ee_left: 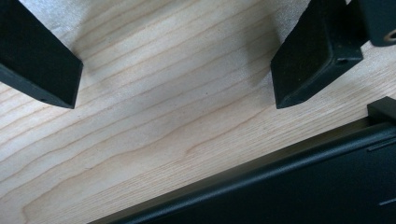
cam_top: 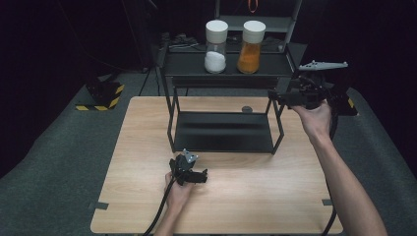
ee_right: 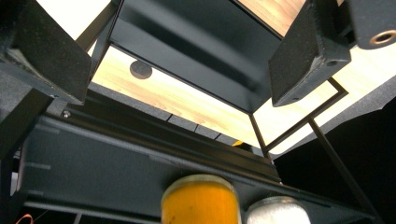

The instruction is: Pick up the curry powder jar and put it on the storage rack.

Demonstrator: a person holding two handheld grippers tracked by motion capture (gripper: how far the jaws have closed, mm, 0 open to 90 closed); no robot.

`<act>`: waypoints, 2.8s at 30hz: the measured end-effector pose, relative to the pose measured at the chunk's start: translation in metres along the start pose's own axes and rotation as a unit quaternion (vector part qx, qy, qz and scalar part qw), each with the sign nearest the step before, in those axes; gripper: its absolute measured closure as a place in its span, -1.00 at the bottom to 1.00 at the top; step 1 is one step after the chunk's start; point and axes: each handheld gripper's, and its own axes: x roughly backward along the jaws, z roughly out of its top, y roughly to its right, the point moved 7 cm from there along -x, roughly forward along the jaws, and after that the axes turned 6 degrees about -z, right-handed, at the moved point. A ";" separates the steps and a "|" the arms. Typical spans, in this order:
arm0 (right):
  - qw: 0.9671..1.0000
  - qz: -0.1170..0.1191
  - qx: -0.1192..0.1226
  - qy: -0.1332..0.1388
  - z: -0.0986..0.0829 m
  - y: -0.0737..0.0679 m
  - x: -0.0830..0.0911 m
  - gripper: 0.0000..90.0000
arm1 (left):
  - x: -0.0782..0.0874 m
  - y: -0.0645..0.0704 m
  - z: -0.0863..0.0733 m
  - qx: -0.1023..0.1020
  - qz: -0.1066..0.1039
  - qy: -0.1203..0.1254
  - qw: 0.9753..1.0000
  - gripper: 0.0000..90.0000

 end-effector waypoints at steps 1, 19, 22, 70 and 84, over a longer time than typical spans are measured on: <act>1.000 0.000 -0.002 -0.001 -0.003 0.001 -0.001 -0.88 | 0.000 0.000 0.000 0.000 0.000 0.000 1.000 -0.96; 1.000 -0.006 -0.007 -0.003 -0.040 0.007 -0.001 -0.88 | 0.000 0.000 0.000 0.000 0.000 0.000 1.000 -0.96; 1.000 -0.006 -0.007 -0.004 -0.047 0.007 -0.003 -0.88 | 0.000 0.000 0.000 0.000 0.000 0.000 1.000 -0.96; 0.999 -0.016 0.000 -0.041 -0.135 -0.007 -0.040 -0.87 | 0.000 0.000 0.000 0.000 0.000 0.000 1.000 -0.96; 0.998 -0.024 0.015 -0.048 -0.153 -0.021 -0.052 -0.87 | 0.000 0.000 0.000 0.000 0.000 0.000 1.000 -0.96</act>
